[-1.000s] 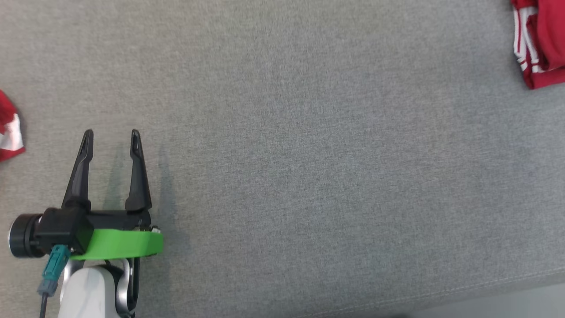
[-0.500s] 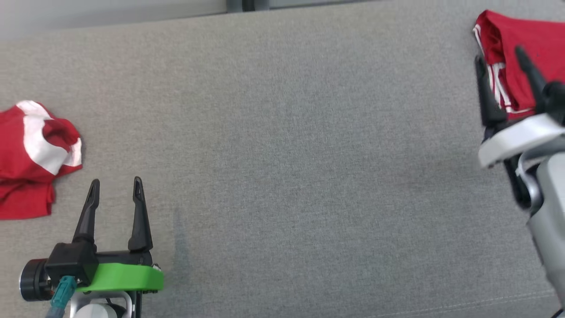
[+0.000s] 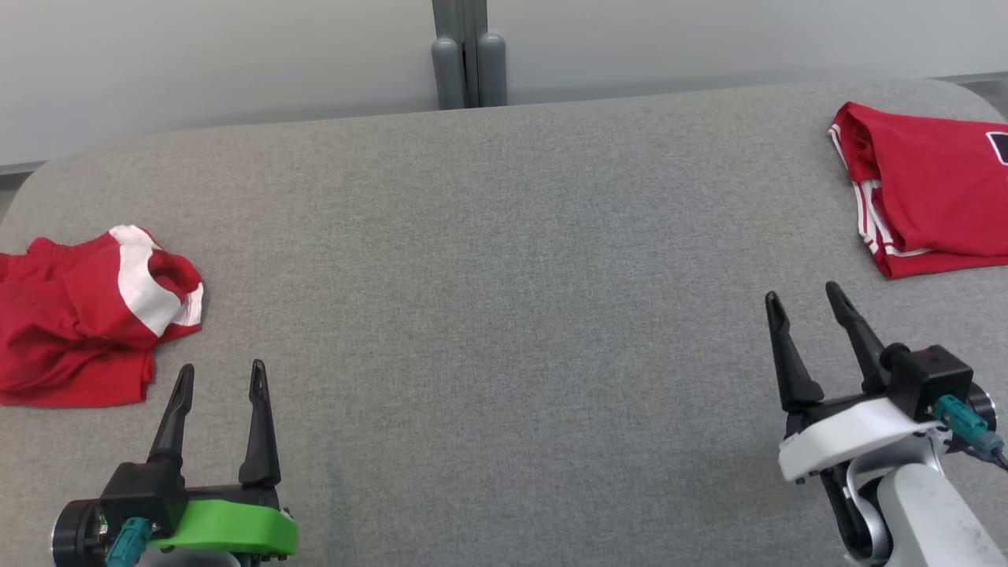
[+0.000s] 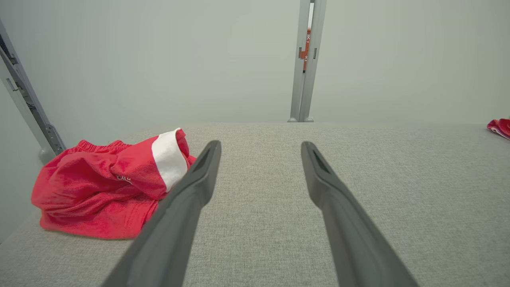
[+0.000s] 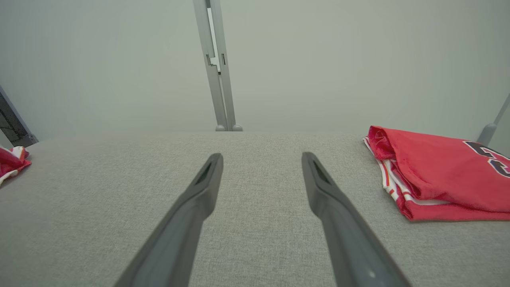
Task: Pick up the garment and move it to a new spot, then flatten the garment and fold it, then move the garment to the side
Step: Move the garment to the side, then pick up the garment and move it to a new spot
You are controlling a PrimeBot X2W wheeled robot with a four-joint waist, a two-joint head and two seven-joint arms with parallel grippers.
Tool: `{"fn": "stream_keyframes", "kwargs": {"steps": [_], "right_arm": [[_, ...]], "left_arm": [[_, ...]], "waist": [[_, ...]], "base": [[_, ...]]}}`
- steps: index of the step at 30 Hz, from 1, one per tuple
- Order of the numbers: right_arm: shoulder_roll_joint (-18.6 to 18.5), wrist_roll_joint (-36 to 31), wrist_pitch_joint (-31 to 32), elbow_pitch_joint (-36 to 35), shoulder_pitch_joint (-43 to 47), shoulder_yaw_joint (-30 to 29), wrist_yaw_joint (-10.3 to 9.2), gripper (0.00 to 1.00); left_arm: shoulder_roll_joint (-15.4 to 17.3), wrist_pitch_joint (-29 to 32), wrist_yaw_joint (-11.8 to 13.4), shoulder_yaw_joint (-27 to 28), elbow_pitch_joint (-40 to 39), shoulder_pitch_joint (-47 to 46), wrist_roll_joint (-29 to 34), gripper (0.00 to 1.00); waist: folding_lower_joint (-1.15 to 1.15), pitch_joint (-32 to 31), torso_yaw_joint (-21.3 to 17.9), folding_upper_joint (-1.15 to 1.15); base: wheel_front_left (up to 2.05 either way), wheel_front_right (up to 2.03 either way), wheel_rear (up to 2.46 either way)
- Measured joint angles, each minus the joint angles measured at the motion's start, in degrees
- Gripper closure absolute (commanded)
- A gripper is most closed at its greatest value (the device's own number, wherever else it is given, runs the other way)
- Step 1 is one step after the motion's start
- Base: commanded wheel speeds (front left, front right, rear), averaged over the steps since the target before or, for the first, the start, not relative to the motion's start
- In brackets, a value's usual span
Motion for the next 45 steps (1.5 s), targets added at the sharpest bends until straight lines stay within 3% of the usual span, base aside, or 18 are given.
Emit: {"fn": "stream_keyframes", "kwargs": {"steps": [13, 45], "right_arm": [[5.34, -2.53, 0.00, -5.80, 10.89, -2.67, 0.00, 0.00], [6.24, -2.60, 0.00, -4.16, 11.26, -2.49, 0.00, 0.00]], "left_arm": [[-0.04, 0.00, -0.53, -0.19, 1.93, 2.91, -0.42, 0.00], [-0.05, 0.00, -1.07, 0.97, 4.02, 3.37, -0.73, 0.00]], "waist": [[0.00, -5.86, 1.05, 0.00], [0.00, -7.95, 1.52, 0.00]], "base": [[0.00, 0.00, 0.00], [0.00, 0.00, 0.00]]}}
